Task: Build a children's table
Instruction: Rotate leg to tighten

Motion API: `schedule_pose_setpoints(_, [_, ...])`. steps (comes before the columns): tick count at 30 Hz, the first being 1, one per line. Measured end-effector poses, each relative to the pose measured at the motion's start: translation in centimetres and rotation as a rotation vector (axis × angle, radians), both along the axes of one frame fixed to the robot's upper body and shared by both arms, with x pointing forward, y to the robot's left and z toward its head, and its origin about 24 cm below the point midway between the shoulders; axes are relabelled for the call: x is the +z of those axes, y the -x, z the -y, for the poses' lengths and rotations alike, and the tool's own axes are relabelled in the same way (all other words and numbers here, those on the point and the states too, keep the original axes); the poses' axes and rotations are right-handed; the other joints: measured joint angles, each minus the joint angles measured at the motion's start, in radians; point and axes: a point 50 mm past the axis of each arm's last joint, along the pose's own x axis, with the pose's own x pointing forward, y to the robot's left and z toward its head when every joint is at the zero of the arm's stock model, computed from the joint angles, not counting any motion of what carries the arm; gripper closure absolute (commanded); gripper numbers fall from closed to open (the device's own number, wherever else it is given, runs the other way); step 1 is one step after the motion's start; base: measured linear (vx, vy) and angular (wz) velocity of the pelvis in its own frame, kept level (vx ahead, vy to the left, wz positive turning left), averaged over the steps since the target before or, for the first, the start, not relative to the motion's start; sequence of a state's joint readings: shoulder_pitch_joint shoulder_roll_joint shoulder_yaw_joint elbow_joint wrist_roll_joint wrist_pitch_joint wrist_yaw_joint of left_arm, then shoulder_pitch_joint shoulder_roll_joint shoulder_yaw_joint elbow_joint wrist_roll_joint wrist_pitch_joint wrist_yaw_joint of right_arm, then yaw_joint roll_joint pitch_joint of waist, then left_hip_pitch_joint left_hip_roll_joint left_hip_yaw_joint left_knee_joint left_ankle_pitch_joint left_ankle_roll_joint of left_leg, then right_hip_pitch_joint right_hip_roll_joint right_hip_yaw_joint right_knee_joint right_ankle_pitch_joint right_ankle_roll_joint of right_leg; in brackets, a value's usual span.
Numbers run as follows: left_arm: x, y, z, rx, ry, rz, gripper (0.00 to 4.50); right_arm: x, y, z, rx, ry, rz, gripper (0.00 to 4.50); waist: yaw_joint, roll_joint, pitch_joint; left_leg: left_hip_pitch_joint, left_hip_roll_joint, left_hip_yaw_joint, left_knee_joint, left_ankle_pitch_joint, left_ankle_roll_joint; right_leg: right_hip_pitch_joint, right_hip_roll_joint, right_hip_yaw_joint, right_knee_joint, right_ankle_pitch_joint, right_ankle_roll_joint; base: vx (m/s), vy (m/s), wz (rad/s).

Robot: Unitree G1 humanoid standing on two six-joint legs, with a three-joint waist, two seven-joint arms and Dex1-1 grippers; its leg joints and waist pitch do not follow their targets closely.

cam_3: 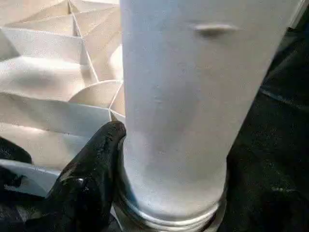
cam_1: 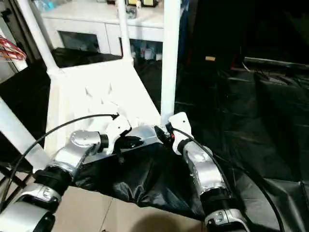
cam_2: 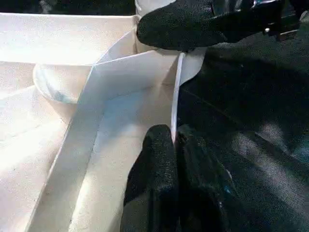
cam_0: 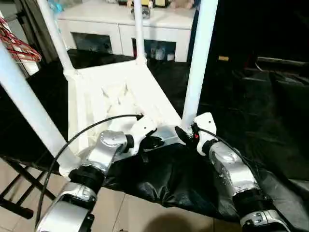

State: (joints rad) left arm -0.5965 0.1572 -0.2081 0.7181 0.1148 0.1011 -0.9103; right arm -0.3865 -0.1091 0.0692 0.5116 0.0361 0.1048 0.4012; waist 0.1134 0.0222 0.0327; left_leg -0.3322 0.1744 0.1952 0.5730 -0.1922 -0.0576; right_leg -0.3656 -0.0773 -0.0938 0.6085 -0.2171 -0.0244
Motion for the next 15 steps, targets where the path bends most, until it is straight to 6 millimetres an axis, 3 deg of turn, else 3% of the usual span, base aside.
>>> schedule_pose_setpoints(3, [0.2, 0.0, -0.2, -0.027, 0.0, 0.006, 4.5, 0.2, 0.3, 0.1, 0.026, -0.019, 0.001, 0.81, -0.001, 0.0, 0.0, -0.001, 0.0, 0.0, 0.0, 0.0, 0.0, -0.001, 0.0, 0.0, -0.001, 0.0, 0.001, 0.0, 0.0, 0.0])
schedule_pose_setpoints(7, [0.6, 0.4, -0.9, -0.08, 0.006, 0.014, 4.5, 0.8, 0.5, 1.0, 0.156, 0.003, -0.002, 0.81, 0.0, -0.002, 0.001, -0.008, 0.0, 0.0, -0.004, 0.0, 0.0, -0.003, 0.0, 0.0, -0.001, -0.003, 0.006, 0.0, 0.0, 0.0])
schedule_pose_setpoints(12, [1.1, 1.4, -3.0, -0.198, 0.031, -0.019, 4.5, 2.0, 1.7, 3.0, 0.505, 0.055, -0.041, 0.81, 0.004, -0.001, 0.0, -0.021, 0.001, 0.0, -0.003, 0.0, 0.012, -0.016, 0.0, -0.002, 0.005, -0.009, -0.001, 0.033, -0.003, 0.02])
schedule_pose_setpoints(15, [1.3, 1.9, -3.8, -0.282, 0.04, -0.057, 4.5, 2.2, 2.5, 3.5, 0.671, 0.088, -0.075, 0.81, 0.015, -0.001, 0.0, -0.026, 0.001, -0.001, 0.001, -0.003, 0.017, -0.019, 0.0, -0.002, 0.009, -0.011, -0.003, 0.0, 0.0, 0.0])
